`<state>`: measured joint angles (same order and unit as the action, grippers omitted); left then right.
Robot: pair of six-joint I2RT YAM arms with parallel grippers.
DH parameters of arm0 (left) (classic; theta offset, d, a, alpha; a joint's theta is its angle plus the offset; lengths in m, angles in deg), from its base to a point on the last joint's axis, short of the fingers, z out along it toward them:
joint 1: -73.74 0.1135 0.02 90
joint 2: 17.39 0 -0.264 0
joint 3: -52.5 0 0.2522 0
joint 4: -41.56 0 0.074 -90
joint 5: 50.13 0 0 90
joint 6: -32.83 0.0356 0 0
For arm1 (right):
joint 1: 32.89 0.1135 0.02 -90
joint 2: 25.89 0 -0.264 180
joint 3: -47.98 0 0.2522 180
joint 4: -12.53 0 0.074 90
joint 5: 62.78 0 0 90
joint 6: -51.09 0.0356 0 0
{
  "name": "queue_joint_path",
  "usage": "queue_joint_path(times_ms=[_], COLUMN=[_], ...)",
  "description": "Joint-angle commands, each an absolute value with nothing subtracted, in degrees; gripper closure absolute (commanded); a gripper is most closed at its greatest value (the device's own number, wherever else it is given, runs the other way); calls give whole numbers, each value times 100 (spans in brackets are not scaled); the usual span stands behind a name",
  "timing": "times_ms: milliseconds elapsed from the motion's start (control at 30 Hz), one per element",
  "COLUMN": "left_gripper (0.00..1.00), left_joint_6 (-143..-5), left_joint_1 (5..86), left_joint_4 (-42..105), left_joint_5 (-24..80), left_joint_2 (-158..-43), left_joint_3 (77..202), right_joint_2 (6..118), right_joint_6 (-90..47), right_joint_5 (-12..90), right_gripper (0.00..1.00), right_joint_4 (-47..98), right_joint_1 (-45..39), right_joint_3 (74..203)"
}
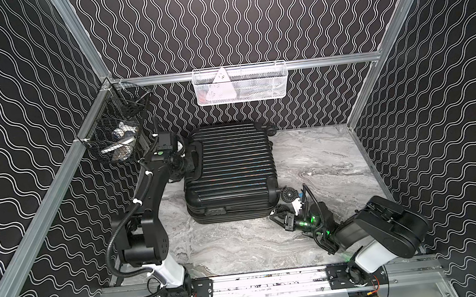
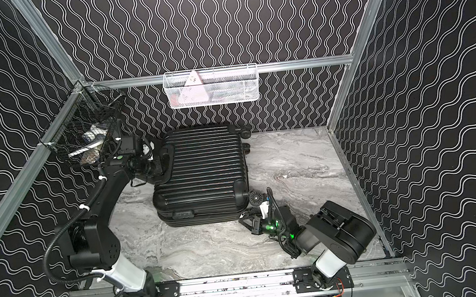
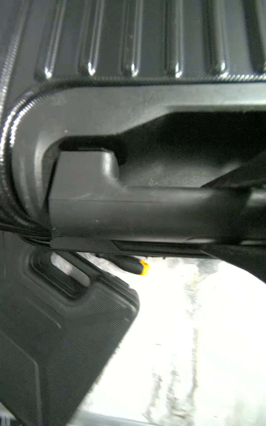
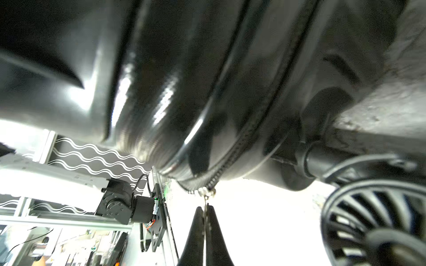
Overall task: Close the suitcase zippers
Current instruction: Zip the zipper on the suitcase.
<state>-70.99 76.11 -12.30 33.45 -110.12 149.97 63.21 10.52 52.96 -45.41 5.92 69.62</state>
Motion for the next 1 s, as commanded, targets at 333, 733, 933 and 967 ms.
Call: queue_joint_path(times_ms=[333, 733, 933, 967], left_gripper=[98, 99, 99, 99], left_joint_6=[-10720, -11216, -11173, -11132], left_joint_1=[6662, 6407, 6437, 6443], left_joint_4=[47, 27, -223, -137], left_joint_5=[4592, 5822, 6163, 6162], left_joint_2=[-10134, -9934, -10176, -10189], left_joint_3=[14270, 13996, 14293, 14282], right_joint_2=[5925, 5574, 4560, 4418], right_joint_6=[1032, 988, 138, 13], right_joint_5=[5474, 5006, 4722, 4674], right_gripper=[100, 100, 100, 100], right_joint_4=[-3753, -3554, -1356, -1085], right_joint_1=[978, 1398, 1448, 1457], right_joint_3=[7097, 6924, 7194, 7234])
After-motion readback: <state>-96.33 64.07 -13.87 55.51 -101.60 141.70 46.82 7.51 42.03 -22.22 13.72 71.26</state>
